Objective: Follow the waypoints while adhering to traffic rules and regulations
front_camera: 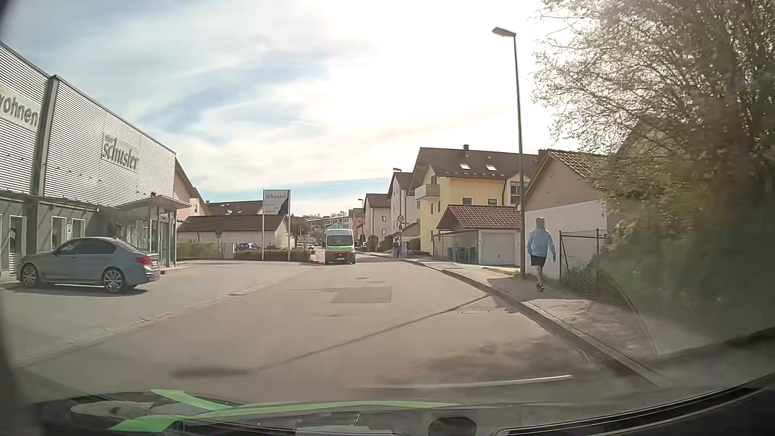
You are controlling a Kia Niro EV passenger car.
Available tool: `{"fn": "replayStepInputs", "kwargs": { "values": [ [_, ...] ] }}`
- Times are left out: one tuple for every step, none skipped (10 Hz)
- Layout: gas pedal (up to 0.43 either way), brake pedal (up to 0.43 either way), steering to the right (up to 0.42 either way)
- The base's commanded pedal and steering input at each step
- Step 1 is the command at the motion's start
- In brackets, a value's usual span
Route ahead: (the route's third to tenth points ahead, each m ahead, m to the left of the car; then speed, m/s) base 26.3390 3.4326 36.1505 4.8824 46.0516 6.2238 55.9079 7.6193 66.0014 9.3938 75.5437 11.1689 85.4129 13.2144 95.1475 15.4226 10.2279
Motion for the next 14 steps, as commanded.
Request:
{"fn": "replayStepInputs", "kwargs": {
  "values": [
    [0.067, 0.0, -0.009],
    [0.067, 0.0, -0.009],
    [0.067, 0.0, -0.006],
    [0.067, 0.0, -0.006],
    [0.067, 0.0, -0.007],
    [0.067, 0.0, -0.007],
    [0.067, 0.0, -0.007],
    [0.067, 0.0, -0.007],
    [0.067, 0.0, -0.012],
    [0.067, 0.0, -0.016],
    [0.079, 0.0, -0.018],
    [0.079, 0.0, -0.021],
    [0.079, 0.0, -0.023],
    [0.079, 0.0, -0.023]
  ]
}}
